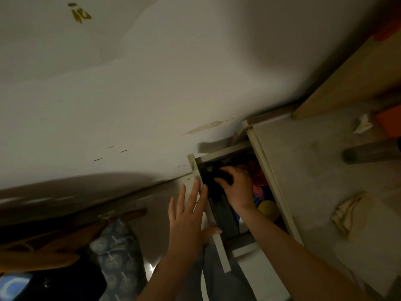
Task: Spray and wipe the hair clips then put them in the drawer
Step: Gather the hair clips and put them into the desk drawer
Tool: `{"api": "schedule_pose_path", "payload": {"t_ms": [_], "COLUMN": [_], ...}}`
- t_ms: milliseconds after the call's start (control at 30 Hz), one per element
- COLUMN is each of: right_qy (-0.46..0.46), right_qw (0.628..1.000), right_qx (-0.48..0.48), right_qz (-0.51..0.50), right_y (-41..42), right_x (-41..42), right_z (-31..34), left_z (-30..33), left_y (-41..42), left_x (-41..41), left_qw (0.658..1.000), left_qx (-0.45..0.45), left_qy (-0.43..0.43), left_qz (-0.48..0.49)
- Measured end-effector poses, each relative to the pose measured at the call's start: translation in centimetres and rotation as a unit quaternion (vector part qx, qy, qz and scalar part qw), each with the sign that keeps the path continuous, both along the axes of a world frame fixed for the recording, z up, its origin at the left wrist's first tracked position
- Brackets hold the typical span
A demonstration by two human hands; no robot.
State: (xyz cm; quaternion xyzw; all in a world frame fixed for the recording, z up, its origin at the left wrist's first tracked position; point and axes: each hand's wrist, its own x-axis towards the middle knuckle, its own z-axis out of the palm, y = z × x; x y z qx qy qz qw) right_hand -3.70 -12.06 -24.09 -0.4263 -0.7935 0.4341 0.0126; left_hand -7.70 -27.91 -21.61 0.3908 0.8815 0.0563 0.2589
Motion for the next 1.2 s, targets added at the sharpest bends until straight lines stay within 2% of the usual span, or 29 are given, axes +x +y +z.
{"api": "schedule_pose_path", "payload": {"t_ms": [400, 733, 900, 1200], "right_qy": [-0.014, 0.067, 0.046, -0.033], "right_qw": [0.999, 0.995, 0.996, 0.994], "right_qx": [0.035, -0.005, 0.011, 0.098], "right_qz": [-0.027, -0.076, -0.082, -0.029], "right_y": [-0.8, -0.5, -0.8, -2.0], "right_x": [-0.2, 1.8, 3.2, 5.5], "right_z": [-1.0, 2.7, 5.5, 12.1], "left_z": [-0.1, 0.6, 2.6, 8.4], "left_y": [-0.1, 0.1, 0.6, 2.8], "left_x": [0.1, 0.0, -0.1, -1.2], "left_qw": [1.0, 0.999, 0.997, 0.991], "left_qx": [0.01, -0.032, -0.031, -0.001], "left_qy": [-0.002, 0.022, 0.063, 0.114], "left_qz": [0.009, -0.014, -0.027, -0.071]}}
